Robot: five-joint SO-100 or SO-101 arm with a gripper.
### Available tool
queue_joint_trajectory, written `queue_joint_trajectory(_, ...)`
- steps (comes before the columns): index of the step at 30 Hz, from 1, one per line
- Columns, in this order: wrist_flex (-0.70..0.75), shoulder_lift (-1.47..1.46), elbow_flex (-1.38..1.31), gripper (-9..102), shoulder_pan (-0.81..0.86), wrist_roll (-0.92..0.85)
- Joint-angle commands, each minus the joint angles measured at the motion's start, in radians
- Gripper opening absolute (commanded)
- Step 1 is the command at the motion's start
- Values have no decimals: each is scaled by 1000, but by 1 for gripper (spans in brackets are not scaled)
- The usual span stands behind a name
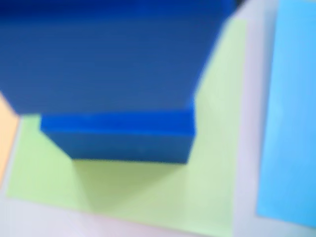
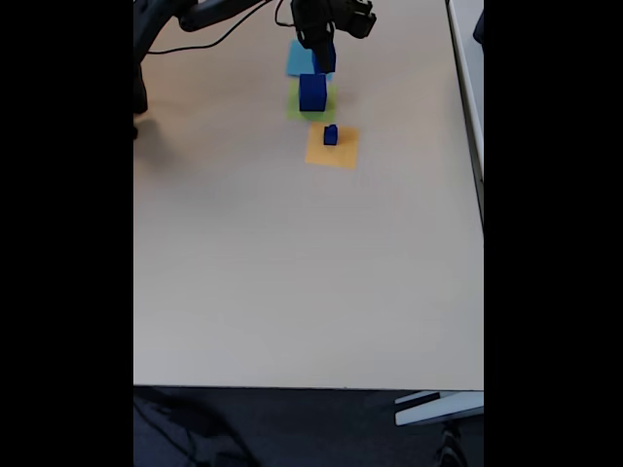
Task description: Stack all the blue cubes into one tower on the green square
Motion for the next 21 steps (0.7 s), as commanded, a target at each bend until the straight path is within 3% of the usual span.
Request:
queue_joint_trajectory(1,14,78,17,0,11,-2)
queue_joint_trajectory(21,15,-17,-61,0,-14,32)
